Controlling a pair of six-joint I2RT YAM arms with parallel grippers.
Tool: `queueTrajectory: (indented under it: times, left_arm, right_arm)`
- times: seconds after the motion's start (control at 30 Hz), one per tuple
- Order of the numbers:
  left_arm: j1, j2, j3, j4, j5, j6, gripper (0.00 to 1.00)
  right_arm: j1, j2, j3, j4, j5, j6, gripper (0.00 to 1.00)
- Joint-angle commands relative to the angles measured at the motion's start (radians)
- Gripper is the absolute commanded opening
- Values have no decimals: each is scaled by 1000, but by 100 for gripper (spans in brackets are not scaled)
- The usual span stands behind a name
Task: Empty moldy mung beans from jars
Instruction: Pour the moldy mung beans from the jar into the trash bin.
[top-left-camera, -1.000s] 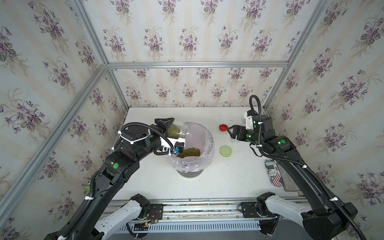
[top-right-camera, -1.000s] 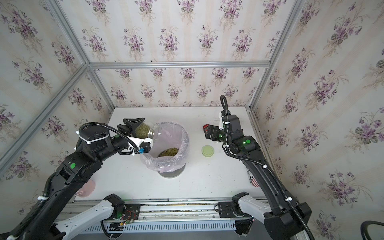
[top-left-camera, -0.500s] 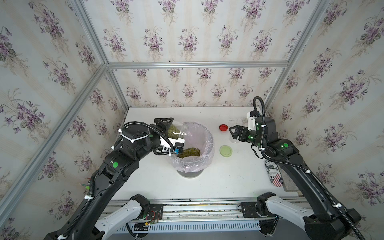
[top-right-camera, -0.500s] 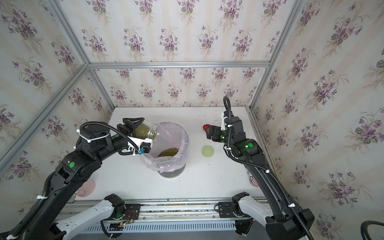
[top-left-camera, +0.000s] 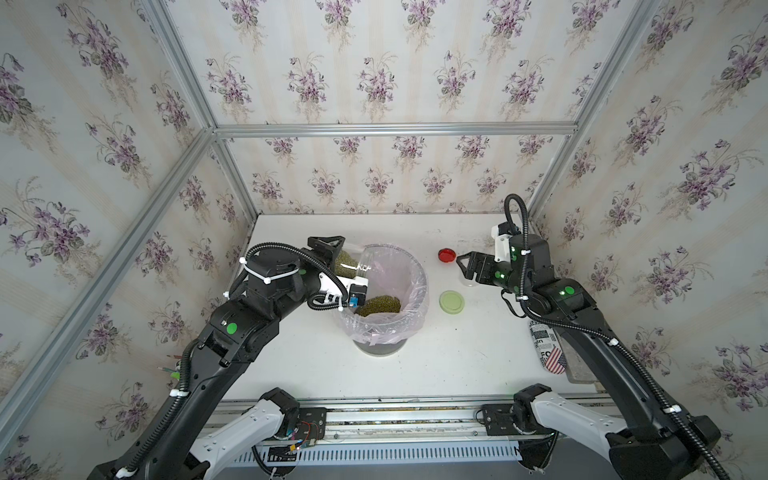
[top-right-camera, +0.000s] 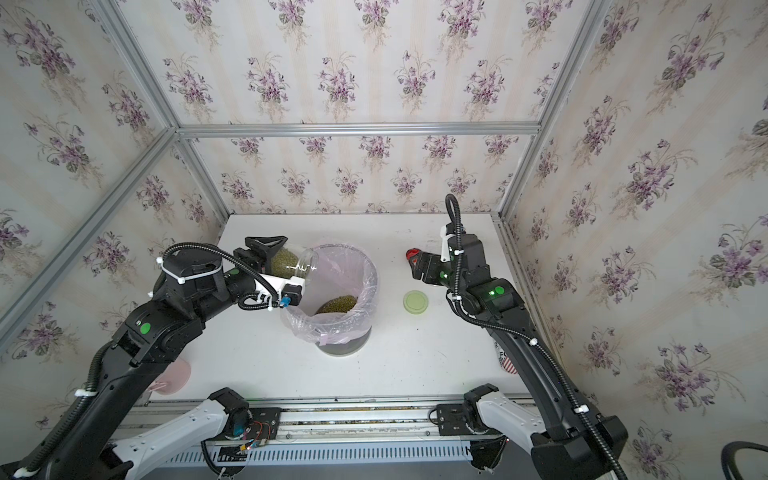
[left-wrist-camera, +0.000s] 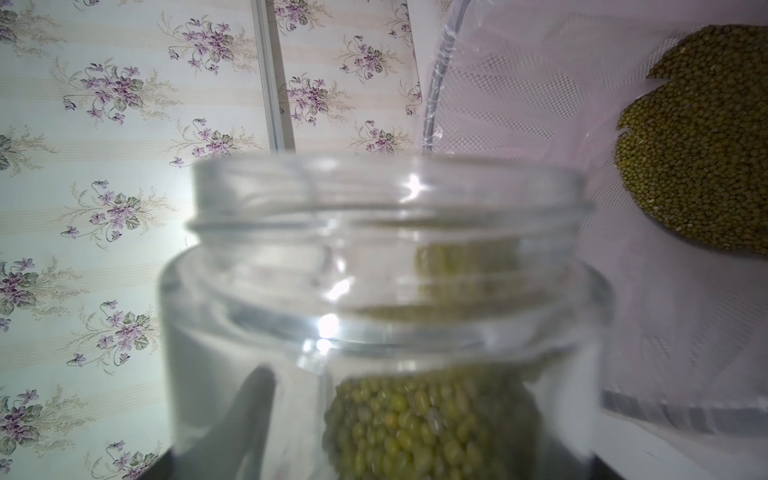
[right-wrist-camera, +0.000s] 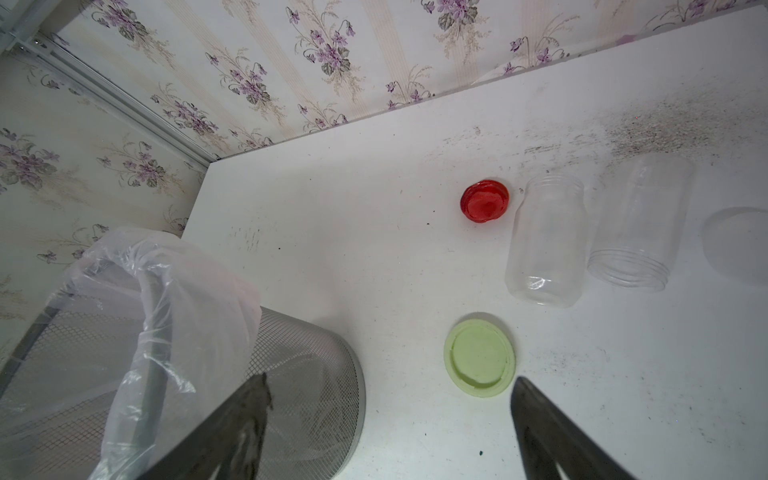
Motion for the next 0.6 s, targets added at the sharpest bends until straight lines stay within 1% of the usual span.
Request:
queueTrajectory:
  times: [0.0,0.17,0.57]
  left_arm:
    - [2,1,19,70,-15,18,0]
    - [2,35,44,48,-50,49,0]
    - [2,44,65,39,-55,67,0]
  right_arm:
    - [0,-7,-5,23,2,1,88]
    - [0,-9,-17,28,-9,-1,88]
    - [-1,-32,-41,29,1,-13,88]
